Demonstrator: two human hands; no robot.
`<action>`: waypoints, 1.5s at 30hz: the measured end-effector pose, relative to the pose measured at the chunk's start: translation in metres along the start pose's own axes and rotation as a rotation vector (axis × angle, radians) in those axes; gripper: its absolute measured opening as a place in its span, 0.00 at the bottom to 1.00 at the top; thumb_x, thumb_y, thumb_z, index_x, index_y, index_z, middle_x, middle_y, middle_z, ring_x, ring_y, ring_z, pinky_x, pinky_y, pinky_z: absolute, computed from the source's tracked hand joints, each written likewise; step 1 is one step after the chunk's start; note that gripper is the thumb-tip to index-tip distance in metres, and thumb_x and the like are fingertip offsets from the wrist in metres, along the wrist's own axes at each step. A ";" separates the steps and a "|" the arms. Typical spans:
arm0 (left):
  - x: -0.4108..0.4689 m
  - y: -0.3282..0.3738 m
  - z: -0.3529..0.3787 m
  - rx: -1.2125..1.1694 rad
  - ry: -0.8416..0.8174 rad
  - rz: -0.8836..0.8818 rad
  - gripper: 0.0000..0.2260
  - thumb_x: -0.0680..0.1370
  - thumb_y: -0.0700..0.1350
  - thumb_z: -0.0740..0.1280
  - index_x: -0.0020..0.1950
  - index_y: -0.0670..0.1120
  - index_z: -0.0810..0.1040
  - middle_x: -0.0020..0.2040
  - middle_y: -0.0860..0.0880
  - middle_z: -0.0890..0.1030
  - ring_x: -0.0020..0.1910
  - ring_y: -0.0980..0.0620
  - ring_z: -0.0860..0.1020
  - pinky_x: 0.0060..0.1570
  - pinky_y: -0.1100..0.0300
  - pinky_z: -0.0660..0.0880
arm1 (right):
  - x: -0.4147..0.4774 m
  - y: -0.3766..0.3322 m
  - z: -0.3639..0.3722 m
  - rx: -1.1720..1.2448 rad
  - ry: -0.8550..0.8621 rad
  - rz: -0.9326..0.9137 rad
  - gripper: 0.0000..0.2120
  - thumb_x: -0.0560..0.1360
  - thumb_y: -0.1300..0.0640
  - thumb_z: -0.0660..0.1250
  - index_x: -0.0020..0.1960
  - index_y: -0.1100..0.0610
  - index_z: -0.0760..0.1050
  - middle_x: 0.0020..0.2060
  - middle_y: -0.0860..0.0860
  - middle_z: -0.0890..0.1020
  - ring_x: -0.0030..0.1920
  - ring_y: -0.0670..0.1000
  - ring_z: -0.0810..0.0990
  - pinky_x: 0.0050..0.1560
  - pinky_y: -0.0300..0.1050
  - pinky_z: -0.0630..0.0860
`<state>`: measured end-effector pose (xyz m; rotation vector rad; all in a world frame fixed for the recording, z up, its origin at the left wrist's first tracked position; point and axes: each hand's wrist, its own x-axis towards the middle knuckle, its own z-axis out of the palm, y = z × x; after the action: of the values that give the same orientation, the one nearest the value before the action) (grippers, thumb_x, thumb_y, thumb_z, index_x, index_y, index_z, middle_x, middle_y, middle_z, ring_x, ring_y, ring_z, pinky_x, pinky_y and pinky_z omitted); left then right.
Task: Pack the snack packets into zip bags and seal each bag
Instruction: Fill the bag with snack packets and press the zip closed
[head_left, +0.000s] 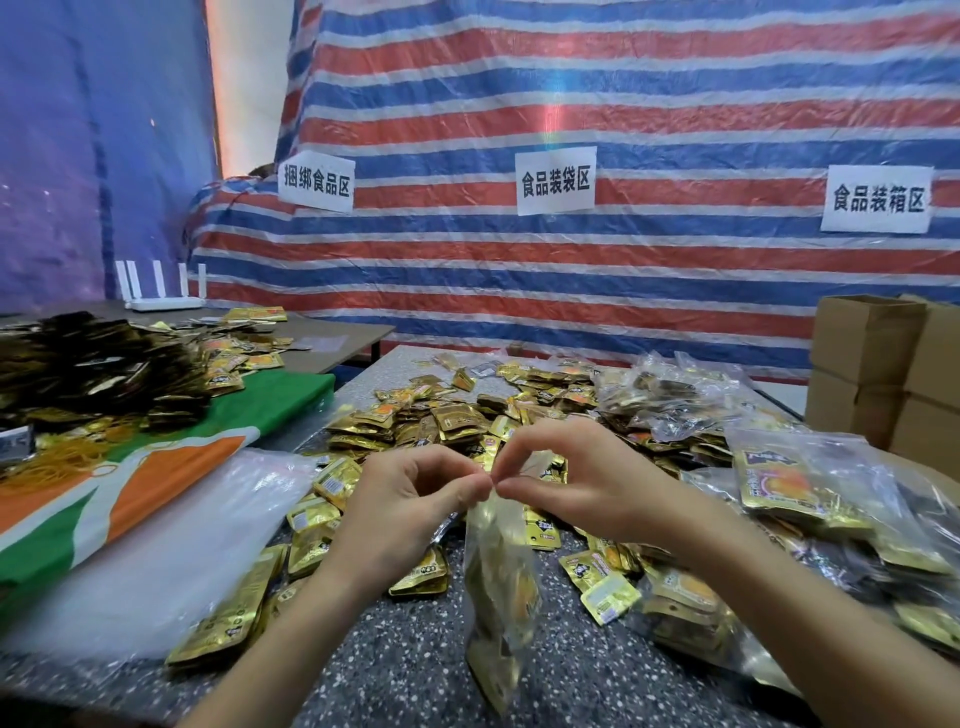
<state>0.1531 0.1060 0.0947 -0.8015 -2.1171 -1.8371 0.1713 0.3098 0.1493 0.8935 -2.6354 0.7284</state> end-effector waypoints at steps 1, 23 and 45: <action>-0.001 0.001 0.000 -0.003 0.001 0.001 0.01 0.73 0.44 0.75 0.42 0.48 0.87 0.38 0.48 0.86 0.38 0.52 0.83 0.41 0.58 0.80 | 0.000 0.000 0.000 0.009 0.011 0.002 0.02 0.77 0.54 0.73 0.48 0.47 0.82 0.43 0.41 0.84 0.48 0.40 0.81 0.51 0.34 0.73; -0.004 0.019 0.008 0.155 0.010 0.158 0.05 0.76 0.39 0.74 0.41 0.46 0.82 0.38 0.50 0.83 0.40 0.50 0.80 0.43 0.51 0.77 | -0.006 -0.025 -0.009 -0.090 -0.006 0.057 0.04 0.78 0.50 0.69 0.45 0.46 0.78 0.38 0.47 0.81 0.42 0.49 0.78 0.46 0.56 0.77; 0.001 0.010 -0.001 0.005 0.216 0.158 0.03 0.71 0.42 0.73 0.40 0.51 0.83 0.38 0.50 0.83 0.39 0.53 0.81 0.40 0.64 0.77 | -0.025 0.004 -0.037 -0.017 -0.028 0.183 0.05 0.78 0.53 0.71 0.43 0.48 0.81 0.37 0.41 0.82 0.38 0.40 0.77 0.41 0.35 0.72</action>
<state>0.1569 0.1058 0.1039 -0.7110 -1.8695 -1.7499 0.1913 0.3443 0.1689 0.6685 -2.7698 0.7390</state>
